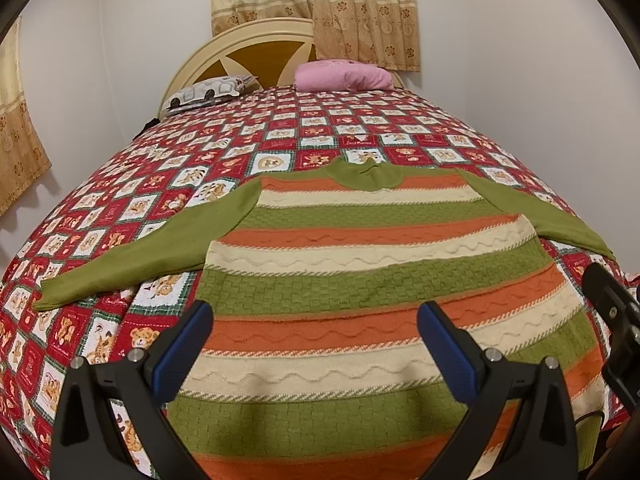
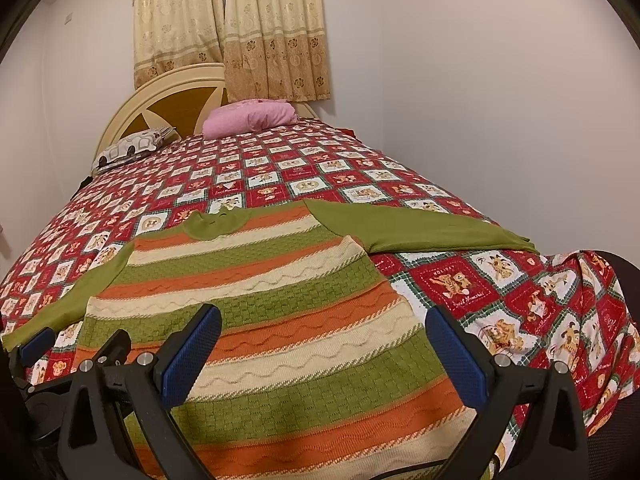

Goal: Fold small clothes

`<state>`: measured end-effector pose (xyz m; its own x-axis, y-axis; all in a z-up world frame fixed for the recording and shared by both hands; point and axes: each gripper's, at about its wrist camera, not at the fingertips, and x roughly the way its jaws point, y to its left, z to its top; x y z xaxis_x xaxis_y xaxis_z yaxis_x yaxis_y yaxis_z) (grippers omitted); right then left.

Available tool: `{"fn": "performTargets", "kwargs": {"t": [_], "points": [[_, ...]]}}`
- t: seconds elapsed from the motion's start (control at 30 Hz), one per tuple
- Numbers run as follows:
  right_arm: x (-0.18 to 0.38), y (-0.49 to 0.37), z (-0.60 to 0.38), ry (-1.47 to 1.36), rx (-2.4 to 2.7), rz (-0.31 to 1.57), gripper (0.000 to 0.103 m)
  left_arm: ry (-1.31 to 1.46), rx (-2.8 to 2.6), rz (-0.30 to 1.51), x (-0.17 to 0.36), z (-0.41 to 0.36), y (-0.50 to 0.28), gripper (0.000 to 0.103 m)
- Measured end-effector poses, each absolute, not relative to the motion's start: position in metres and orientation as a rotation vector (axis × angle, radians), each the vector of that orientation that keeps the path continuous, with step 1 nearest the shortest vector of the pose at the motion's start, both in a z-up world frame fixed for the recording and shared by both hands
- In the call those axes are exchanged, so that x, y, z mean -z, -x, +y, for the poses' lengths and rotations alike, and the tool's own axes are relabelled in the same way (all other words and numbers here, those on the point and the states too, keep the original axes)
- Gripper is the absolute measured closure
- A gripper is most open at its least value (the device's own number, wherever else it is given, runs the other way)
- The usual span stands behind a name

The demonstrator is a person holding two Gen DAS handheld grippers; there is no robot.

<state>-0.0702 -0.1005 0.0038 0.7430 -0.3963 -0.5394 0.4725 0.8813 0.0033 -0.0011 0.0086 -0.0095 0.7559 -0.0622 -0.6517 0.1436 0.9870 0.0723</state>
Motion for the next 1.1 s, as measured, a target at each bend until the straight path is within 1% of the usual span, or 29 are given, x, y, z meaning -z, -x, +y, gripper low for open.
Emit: {"fn": "performTargets", "kwargs": {"t": [1.1], "points": [[0.010,0.043,-0.105,-0.146,0.452,0.613,0.001,-0.109,0.105,0.746,0.021,0.012,-0.007,0.000]]}}
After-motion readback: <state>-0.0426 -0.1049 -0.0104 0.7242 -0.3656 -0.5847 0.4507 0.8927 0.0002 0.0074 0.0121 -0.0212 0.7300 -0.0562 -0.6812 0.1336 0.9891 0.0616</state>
